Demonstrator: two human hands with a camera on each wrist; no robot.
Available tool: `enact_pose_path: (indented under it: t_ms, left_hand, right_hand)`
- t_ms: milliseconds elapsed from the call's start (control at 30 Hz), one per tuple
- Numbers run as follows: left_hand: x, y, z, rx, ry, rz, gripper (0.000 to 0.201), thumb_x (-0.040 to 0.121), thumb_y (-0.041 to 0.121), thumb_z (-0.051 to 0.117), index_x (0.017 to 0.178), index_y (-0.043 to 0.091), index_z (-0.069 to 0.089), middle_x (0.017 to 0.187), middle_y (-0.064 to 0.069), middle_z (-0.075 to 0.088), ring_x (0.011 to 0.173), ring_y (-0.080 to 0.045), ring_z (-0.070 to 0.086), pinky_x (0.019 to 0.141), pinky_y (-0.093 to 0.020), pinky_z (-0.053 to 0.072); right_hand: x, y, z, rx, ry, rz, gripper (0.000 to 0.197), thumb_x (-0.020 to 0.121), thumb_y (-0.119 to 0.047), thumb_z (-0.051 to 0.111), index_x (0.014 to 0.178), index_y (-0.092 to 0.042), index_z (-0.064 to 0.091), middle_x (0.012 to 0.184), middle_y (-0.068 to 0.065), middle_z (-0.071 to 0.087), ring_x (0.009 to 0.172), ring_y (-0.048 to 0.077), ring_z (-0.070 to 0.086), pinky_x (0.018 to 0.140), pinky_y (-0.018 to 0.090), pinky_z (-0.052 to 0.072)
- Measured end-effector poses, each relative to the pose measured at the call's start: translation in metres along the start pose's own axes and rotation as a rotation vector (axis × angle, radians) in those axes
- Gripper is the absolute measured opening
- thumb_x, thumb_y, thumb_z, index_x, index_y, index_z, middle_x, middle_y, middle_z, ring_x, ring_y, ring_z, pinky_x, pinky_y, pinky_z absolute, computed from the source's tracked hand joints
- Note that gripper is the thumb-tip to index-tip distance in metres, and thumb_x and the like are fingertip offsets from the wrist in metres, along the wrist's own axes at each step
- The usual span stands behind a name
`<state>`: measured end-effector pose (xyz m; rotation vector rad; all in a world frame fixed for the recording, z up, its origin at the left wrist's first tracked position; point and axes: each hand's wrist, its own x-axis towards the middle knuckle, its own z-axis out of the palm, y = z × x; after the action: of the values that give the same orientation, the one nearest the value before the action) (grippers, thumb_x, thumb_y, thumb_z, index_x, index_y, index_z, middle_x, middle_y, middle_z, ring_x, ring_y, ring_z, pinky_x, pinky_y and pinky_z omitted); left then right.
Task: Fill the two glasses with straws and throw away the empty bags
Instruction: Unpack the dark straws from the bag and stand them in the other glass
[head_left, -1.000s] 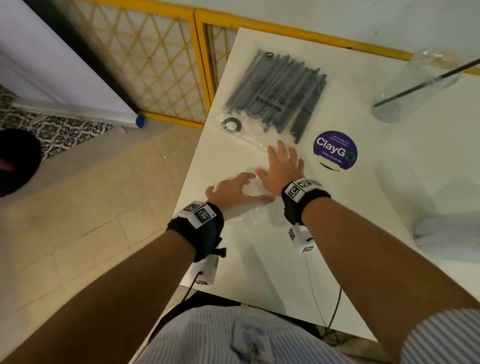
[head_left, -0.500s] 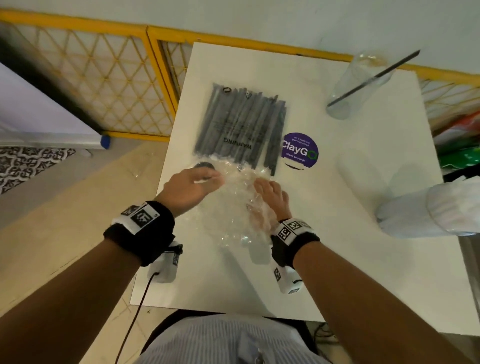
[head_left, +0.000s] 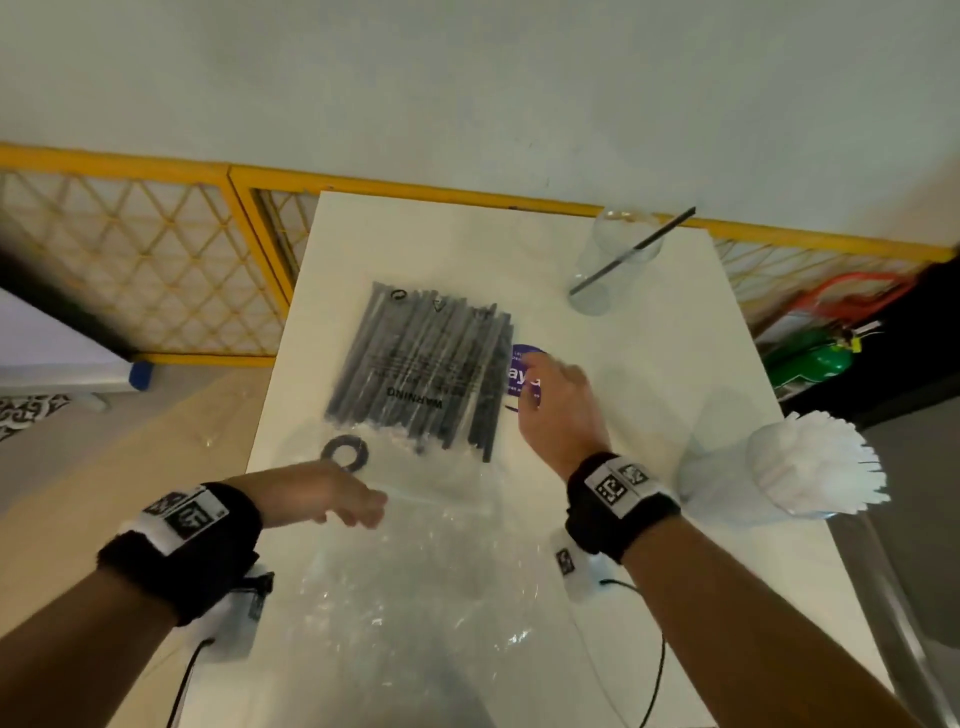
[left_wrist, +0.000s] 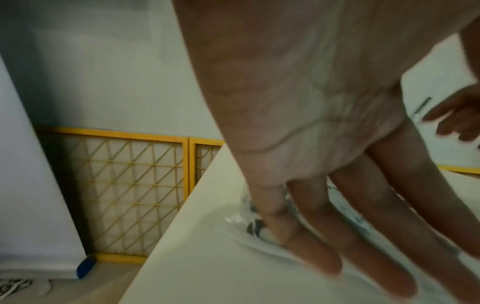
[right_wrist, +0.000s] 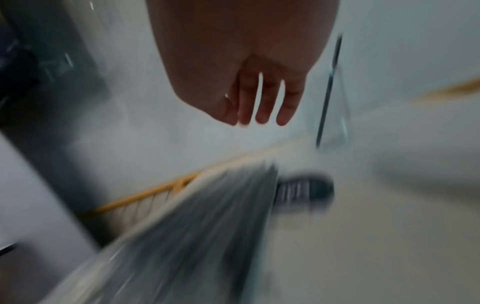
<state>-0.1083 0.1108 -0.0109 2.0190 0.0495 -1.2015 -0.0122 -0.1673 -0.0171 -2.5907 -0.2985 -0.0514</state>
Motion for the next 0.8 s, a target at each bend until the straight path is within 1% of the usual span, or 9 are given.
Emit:
enact_pose_path:
  t_ms: [67,100,167,233,300,367,467,633,800]
  left_hand:
    - [-0.007,0.009,-0.008,0.067,0.178,0.030,0.022,0.087,0.045,0.062,0.098,0.031,0.073,0.114,0.010,0.069,0.106,-0.005,0.061,0.087,-0.019,0.044]
    - [-0.001,0.010,-0.010,0.200,0.289,0.065,0.019,0.095,0.023,0.053,0.100,0.033,0.070,0.117,0.009,0.067,0.105,-0.004,0.060,0.086,-0.016,0.043]
    - [0.018,0.012,-0.005,0.439,0.385,0.116,0.041,0.097,0.003,0.040,0.115,0.029,0.066,0.128,0.005,0.063,0.111,-0.007,0.056,0.092,-0.019,0.039]
    - [0.042,0.011,0.006,0.651,0.387,0.150,0.050,0.095,0.001,0.037,0.132,0.027,0.059,0.143,0.007,0.053,0.131,-0.014,0.045,0.107,-0.029,0.035]
    - [0.065,0.007,0.019,0.815,0.386,0.187,0.053,0.093,0.002,0.042,0.137,0.027,0.053,0.148,0.004,0.045,0.139,-0.021,0.037,0.110,-0.041,0.036]
    - [0.080,-0.002,0.029,0.920,0.421,0.175,0.051,0.087,0.005,0.059,0.133,0.024,0.055,0.141,-0.004,0.049,0.130,-0.028,0.045,0.095,-0.049,0.048]
    - [0.091,-0.011,0.040,0.944,0.528,0.212,0.051,0.068,0.010,0.081,0.116,0.020,0.068,0.113,-0.008,0.066,0.101,-0.029,0.064,0.066,-0.043,0.057]
    - [0.084,-0.013,0.031,0.864,0.496,0.216,0.045,0.092,0.002,0.044,0.129,0.021,0.062,0.130,0.000,0.058,0.122,-0.021,0.052,0.096,-0.038,0.047]
    - [0.062,-0.015,0.026,0.660,0.438,0.224,0.040,0.092,0.003,0.044,0.119,0.021,0.068,0.125,0.003,0.067,0.112,-0.017,0.062,0.097,-0.036,0.051]
  right_hand:
    - [0.058,0.009,-0.034,-0.042,0.162,-0.010,0.050,0.089,-0.015,0.056,0.139,-0.013,0.045,0.137,0.014,0.049,0.121,0.035,0.050,0.101,0.043,0.046]
    - [0.089,0.016,-0.047,-0.068,0.179,0.023,0.058,0.089,-0.018,0.057,0.144,-0.014,0.038,0.146,0.013,0.038,0.127,0.037,0.046,0.105,0.045,0.044]
    - [0.142,0.030,-0.065,-0.167,0.109,0.112,0.067,0.091,-0.022,0.057,0.150,-0.014,0.026,0.157,0.010,0.021,0.135,0.038,0.039,0.108,0.046,0.039]
    - [0.176,0.046,-0.071,-0.290,0.006,0.172,0.069,0.093,-0.025,0.057,0.151,-0.014,0.021,0.160,0.007,0.012,0.135,0.039,0.039,0.106,0.048,0.040]
    - [0.191,0.061,-0.069,-0.352,-0.090,0.230,0.064,0.094,-0.028,0.057,0.149,-0.012,0.026,0.158,0.011,0.020,0.133,0.043,0.042,0.103,0.050,0.042]
    - [0.191,0.072,-0.064,-0.380,-0.129,0.264,0.051,0.097,-0.029,0.054,0.141,-0.009,0.040,0.145,0.021,0.041,0.127,0.045,0.047,0.101,0.050,0.043]
    - [0.166,0.078,-0.067,-0.415,-0.069,0.179,0.025,0.100,-0.020,0.049,0.118,-0.006,0.057,0.115,0.026,0.061,0.106,0.044,0.058,0.083,0.043,0.047]
    - [0.092,0.067,-0.080,-0.348,-0.083,0.116,0.017,0.095,-0.008,0.049,0.101,-0.010,0.065,0.097,0.021,0.064,0.090,0.040,0.060,0.071,0.034,0.041]
    - [0.000,0.049,-0.077,-0.336,-0.150,0.095,0.017,0.097,-0.012,0.049,0.101,-0.014,0.066,0.093,0.014,0.064,0.087,0.037,0.061,0.072,0.037,0.045]
